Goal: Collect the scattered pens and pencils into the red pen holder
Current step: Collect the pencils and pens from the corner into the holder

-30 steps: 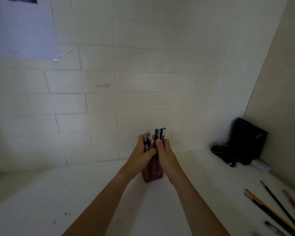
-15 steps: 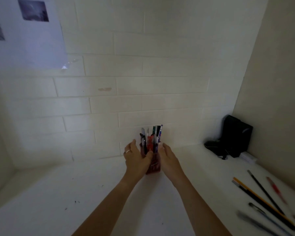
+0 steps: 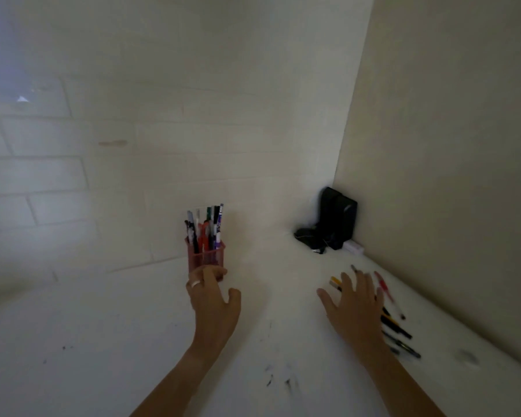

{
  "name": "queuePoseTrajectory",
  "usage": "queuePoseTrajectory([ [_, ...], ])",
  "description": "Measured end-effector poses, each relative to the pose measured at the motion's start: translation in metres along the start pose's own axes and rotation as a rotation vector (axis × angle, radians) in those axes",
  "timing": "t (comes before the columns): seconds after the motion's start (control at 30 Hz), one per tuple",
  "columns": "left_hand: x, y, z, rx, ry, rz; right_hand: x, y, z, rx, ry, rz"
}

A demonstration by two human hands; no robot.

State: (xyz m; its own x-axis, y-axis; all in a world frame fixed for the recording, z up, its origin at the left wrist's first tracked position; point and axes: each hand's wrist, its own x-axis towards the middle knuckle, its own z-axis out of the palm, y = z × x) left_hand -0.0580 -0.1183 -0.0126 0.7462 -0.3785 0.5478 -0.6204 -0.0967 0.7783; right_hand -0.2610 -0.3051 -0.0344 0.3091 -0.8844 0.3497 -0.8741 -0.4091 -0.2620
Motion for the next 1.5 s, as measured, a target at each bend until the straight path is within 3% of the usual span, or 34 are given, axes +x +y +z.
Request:
queuePoseTrajectory([
  [0.17, 0.001, 0.004, 0.009, -0.011, -0.059, -0.025, 0.001, 0.038, -0.001, -0.056, -0.08, 0.084],
  [0.33, 0.004, 0.007, 0.016, -0.029, -0.071, 0.001, -0.001, 0.032, 0.005, -0.106, 0.118, -0.071],
  [0.47, 0.006, 0.005, 0.017, -0.028, -0.092, 0.014, 0.004, 0.03, 0.007, -0.15, 0.052, -0.12],
  [0.57, 0.008, 0.001, 0.018, -0.03, -0.119, 0.026, 0.004, 0.024, 0.012, -0.317, 0.004, -0.303],
  [0.67, 0.008, 0.0, 0.022, -0.041, -0.168, 0.068, 0.005, 0.009, 0.017, -0.319, -0.037, -0.294],
  [0.9, 0.006, -0.006, 0.026, 0.14, -0.614, 0.227, -0.01, -0.054, 0.027, -0.209, 0.037, -0.368],
  [0.97, 0.005, -0.009, 0.026, 0.179, -0.674, 0.245, -0.013, -0.063, 0.027, -0.141, 0.088, -0.334],
  [1.23, 0.003, -0.017, 0.029, 0.164, -0.6, 0.23, -0.013, -0.063, 0.031, -0.074, 0.234, -0.362],
  [1.5, 0.003, -0.024, 0.02, 0.077, -0.499, 0.134, -0.016, -0.069, 0.022, -0.096, 0.249, -0.337],
])
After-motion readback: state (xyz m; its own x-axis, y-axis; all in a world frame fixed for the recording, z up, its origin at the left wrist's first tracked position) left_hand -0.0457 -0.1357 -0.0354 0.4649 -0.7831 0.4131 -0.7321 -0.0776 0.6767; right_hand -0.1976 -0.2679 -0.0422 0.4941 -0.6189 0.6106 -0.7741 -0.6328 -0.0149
